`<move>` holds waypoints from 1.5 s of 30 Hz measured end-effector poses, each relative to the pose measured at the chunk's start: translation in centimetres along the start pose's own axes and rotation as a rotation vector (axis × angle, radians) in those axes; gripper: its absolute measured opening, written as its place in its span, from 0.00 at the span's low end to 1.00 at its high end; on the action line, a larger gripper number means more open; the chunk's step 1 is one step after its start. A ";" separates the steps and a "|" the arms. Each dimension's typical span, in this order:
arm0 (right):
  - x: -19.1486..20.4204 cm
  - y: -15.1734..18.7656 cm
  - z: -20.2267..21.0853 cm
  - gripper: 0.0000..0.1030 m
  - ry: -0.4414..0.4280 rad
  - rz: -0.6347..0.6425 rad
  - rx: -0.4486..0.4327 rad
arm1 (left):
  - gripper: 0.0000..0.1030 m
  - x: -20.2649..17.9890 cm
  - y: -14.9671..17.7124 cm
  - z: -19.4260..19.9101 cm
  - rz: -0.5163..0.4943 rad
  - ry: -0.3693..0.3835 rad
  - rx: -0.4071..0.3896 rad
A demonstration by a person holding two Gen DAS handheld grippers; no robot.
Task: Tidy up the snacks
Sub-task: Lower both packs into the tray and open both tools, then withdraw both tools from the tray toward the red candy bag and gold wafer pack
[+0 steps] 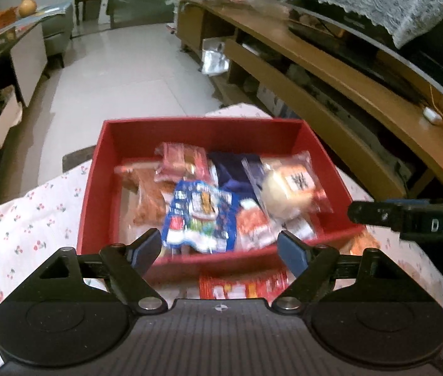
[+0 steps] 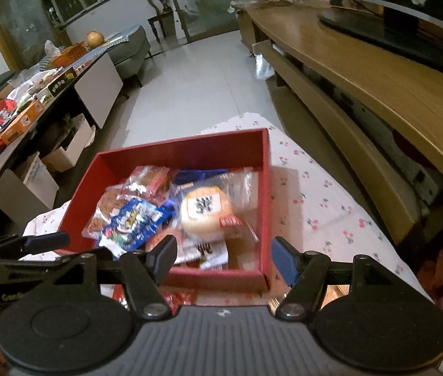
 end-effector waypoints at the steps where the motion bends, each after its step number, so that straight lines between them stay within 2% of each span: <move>1: 0.0 0.3 0.1 0.76 0.001 -0.004 0.006 | 0.83 0.0 0.5 0.0 -0.002 0.000 0.010; 6: 0.1 1.6 0.5 0.76 -0.007 -0.003 0.033 | 0.83 -0.5 2.5 -0.1 -0.026 0.026 0.059; 13: -0.3 2.6 -0.4 0.77 -0.003 0.006 0.083 | 0.83 -1.5 4.1 -3.3 -0.058 0.057 0.143; 23: -0.6 3.0 -0.6 0.77 -0.011 0.008 0.106 | 0.86 -2.8 4.8 -6.4 -0.133 0.115 0.178; 29: -1.5 2.9 -0.6 0.77 -0.006 -0.020 0.109 | 0.87 -1.9 6.3 -5.8 -0.097 0.153 0.261; 33: -1.9 3.1 -0.3 0.78 -0.002 -0.025 0.108 | 0.87 -2.0 7.9 -4.9 -0.145 0.118 0.281; 36: -2.6 3.3 -0.2 0.79 0.004 -0.044 0.110 | 0.87 -2.5 8.2 -3.6 -0.168 0.179 0.306; 40: -3.3 3.3 0.0 0.81 0.008 -0.059 0.107 | 0.89 -3.3 7.3 -2.7 -0.228 0.168 0.250; 45: -3.3 3.2 -0.1 0.81 0.003 -0.058 0.107 | 0.94 -4.8 5.9 -4.2 -0.323 0.162 0.239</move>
Point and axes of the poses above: each gripper's, at about its wrist camera, not at the fingertips, and z roughly against the way its jaws point, x to its left, y to its underside, the point moved 4 cm from there along -z, roughly the way its jaws point, and after that the axes turned 14 degrees about z, right-handed, at the moved point
